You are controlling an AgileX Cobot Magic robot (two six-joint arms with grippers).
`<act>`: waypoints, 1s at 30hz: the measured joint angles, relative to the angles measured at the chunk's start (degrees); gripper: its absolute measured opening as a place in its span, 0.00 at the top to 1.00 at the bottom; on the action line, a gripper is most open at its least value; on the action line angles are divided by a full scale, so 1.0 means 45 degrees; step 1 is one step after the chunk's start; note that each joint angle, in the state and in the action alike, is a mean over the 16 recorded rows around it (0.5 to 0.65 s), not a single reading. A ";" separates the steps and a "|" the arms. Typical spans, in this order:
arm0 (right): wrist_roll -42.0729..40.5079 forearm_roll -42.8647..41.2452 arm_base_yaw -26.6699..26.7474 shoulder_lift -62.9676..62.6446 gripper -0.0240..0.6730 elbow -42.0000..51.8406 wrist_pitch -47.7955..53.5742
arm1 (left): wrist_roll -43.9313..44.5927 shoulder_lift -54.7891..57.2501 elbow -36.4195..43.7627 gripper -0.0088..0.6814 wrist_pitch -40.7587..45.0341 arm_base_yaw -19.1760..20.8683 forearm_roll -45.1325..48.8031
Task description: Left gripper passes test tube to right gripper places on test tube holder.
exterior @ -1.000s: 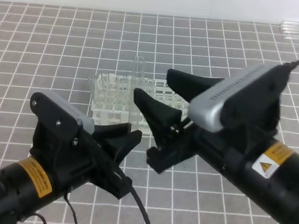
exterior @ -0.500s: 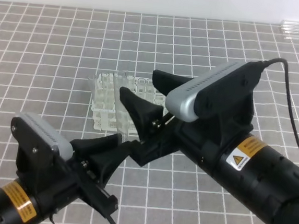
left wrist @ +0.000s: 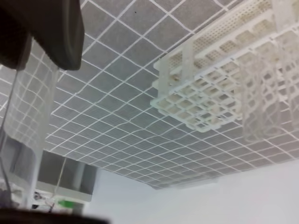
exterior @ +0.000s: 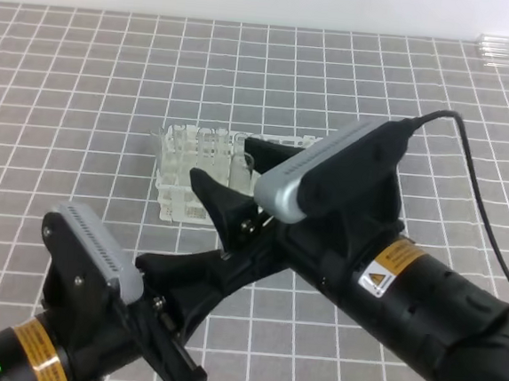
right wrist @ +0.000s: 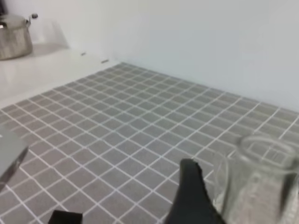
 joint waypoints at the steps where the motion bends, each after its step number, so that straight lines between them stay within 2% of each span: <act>1: 0.0018 -0.0004 0.0000 0.0047 0.36 -0.0001 -0.0031 | -0.0070 0.0010 0.0000 0.88 0.0001 0.0000 0.0095; 30: 0.0594 0.0047 0.0000 0.0902 0.39 -0.0027 -0.1348 | -0.1490 0.0990 -0.0004 0.88 -0.1204 0.0000 0.0798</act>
